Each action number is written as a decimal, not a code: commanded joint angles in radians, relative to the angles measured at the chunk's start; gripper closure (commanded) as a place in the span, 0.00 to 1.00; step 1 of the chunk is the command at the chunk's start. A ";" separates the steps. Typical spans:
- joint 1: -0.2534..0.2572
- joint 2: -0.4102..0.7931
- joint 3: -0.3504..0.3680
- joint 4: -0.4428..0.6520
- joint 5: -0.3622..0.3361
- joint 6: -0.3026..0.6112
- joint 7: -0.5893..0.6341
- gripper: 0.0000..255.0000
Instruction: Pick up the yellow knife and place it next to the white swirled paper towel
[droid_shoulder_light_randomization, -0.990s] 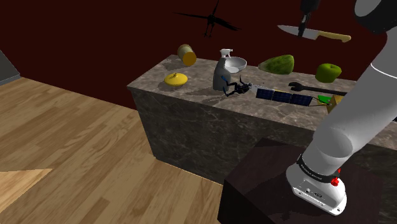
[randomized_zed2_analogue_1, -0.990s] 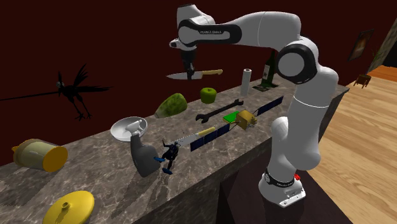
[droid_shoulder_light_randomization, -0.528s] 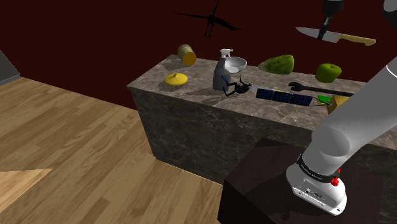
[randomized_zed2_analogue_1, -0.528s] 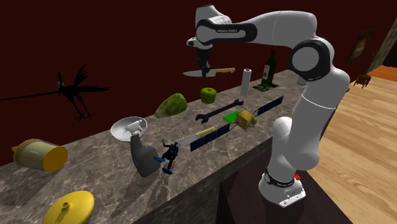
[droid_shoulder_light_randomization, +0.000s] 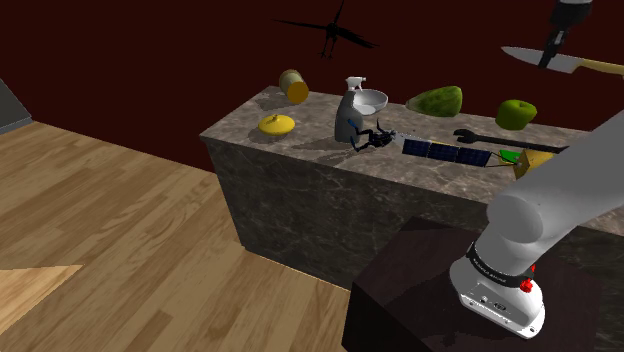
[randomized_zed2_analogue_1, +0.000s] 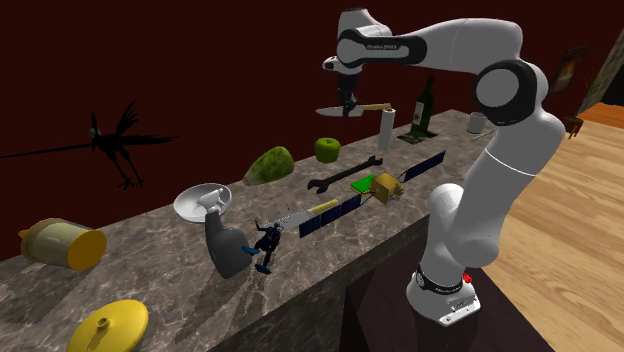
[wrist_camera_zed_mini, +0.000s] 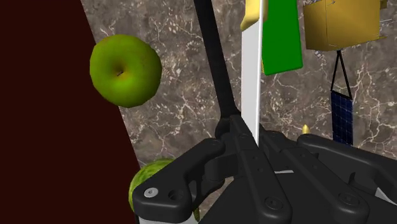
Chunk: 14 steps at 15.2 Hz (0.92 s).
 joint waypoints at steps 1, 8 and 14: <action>-0.015 -0.009 -0.030 0.003 -0.008 0.000 -0.046 1.00; -0.058 -0.021 -0.149 0.028 -0.022 0.006 -0.208 1.00; -0.058 0.029 -0.308 0.093 0.016 0.016 -0.380 1.00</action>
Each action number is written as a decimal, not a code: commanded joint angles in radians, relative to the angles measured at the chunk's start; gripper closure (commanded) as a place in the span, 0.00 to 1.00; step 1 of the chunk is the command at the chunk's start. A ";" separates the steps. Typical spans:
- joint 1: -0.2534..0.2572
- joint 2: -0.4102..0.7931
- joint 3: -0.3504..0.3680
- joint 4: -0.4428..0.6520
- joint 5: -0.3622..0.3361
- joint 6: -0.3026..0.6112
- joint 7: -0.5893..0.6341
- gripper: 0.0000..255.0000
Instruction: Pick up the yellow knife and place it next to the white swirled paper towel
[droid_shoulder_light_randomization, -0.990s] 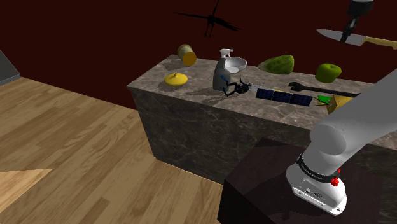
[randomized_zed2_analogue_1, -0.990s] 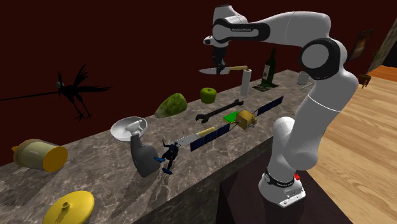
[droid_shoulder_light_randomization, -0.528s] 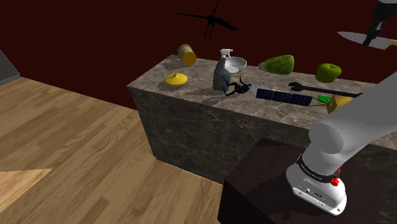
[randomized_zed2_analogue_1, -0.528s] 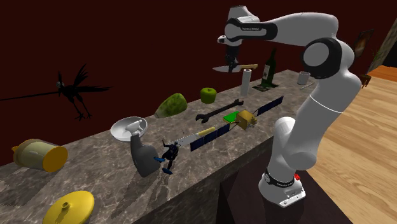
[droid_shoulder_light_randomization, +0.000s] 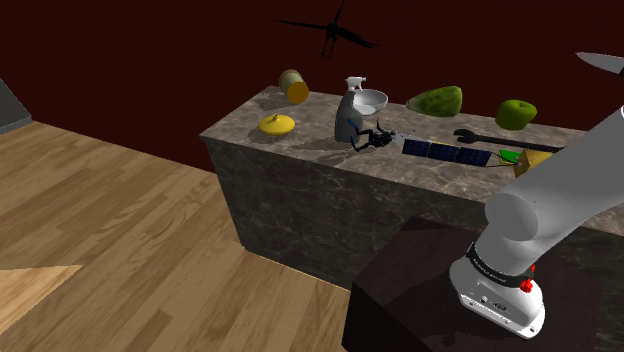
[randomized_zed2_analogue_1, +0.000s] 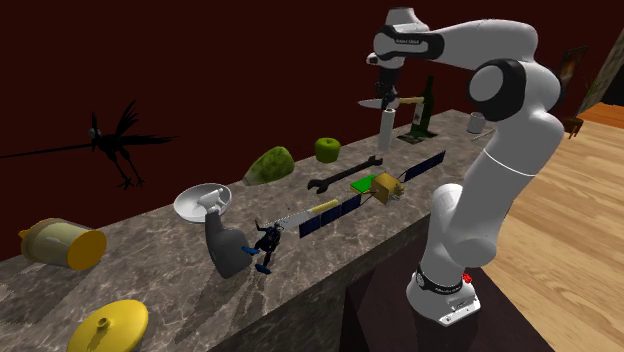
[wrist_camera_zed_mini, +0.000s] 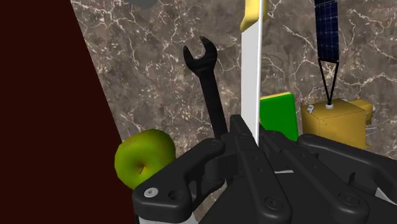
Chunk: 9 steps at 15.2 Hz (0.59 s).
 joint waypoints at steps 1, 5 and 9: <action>0.006 0.026 -0.063 0.023 0.023 0.006 -0.063 1.00; 0.066 0.146 -0.277 0.094 0.145 0.017 -0.235 1.00; -0.225 0.473 -0.281 0.197 0.505 -0.015 -0.547 1.00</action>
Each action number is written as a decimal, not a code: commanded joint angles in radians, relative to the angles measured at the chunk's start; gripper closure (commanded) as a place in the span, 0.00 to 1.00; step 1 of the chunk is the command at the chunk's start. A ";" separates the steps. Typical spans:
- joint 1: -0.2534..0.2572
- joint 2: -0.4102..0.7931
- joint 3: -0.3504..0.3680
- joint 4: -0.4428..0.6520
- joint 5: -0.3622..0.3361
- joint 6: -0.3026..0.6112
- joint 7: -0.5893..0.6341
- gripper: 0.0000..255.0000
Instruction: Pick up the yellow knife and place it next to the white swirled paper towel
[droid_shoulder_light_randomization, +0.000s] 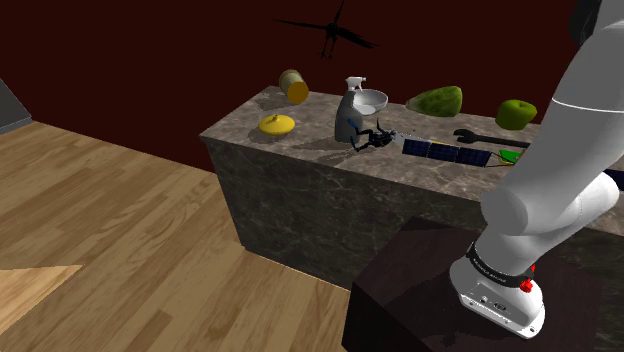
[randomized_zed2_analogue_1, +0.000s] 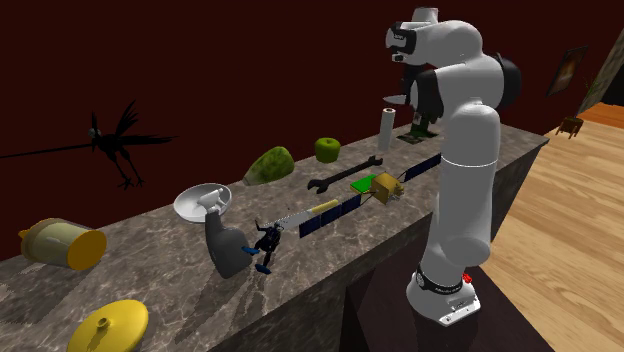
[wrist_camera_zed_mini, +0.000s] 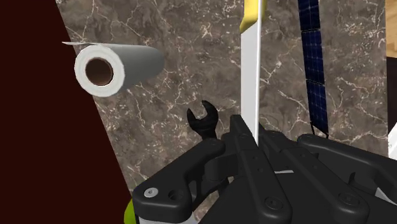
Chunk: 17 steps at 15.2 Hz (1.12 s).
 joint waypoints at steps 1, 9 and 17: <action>-0.170 0.079 0.078 0.054 0.111 -0.019 -0.102 1.00; -0.170 0.086 0.082 -0.039 0.122 0.073 -0.125 1.00; -0.149 0.088 0.084 -0.149 0.130 0.180 -0.135 1.00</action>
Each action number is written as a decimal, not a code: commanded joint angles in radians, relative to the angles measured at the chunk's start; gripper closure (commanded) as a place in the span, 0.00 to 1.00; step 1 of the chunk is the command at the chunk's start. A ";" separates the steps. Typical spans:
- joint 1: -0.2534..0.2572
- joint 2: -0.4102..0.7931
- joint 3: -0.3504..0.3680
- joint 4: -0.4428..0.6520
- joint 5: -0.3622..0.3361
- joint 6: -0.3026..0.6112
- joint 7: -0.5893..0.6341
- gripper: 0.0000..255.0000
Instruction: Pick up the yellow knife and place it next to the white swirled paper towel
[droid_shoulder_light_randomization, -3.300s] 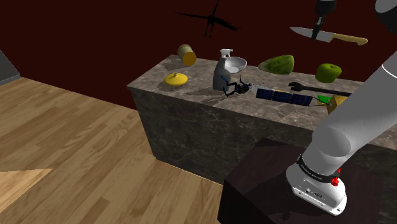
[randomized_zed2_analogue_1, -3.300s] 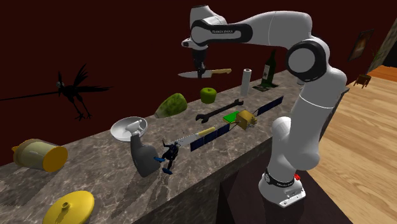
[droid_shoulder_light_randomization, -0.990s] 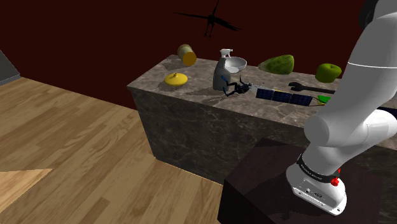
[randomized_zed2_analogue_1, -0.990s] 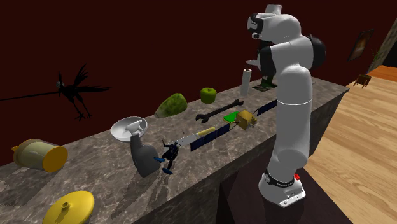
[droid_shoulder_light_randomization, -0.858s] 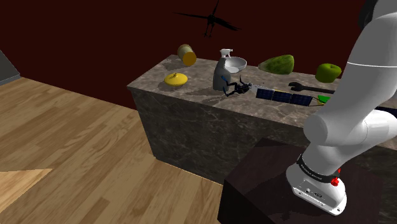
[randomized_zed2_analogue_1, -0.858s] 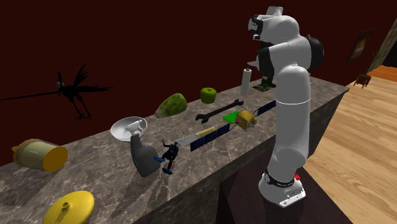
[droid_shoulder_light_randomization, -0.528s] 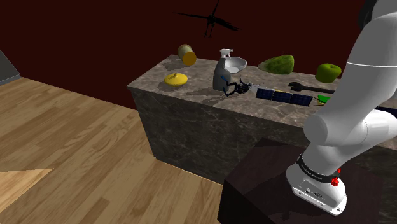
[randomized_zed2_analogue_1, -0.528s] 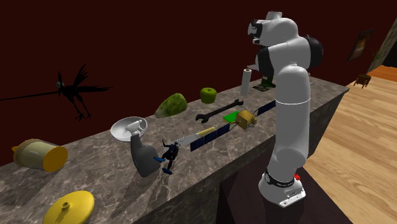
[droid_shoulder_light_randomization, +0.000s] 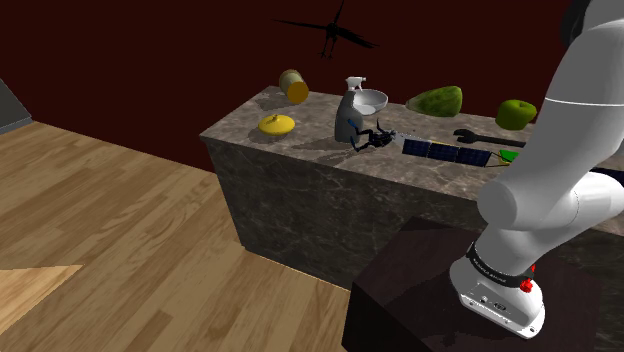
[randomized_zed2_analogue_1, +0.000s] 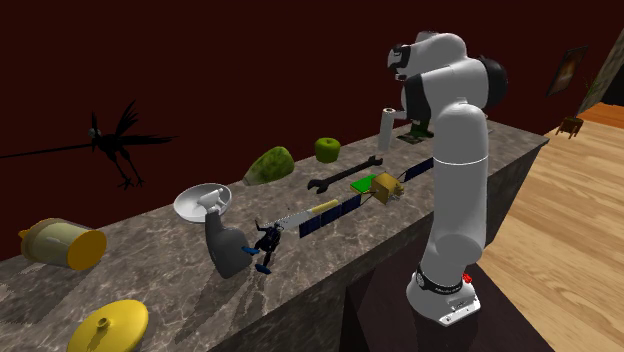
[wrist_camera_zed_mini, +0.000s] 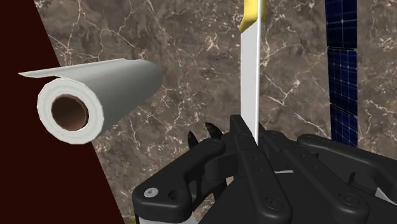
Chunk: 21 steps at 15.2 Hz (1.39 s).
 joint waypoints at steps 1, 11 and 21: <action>0.005 0.001 0.001 -0.030 0.003 0.029 -0.003 1.00; -0.018 0.035 0.039 -0.137 0.052 0.149 -0.038 1.00; -0.074 0.092 0.107 -0.219 0.128 0.257 -0.089 1.00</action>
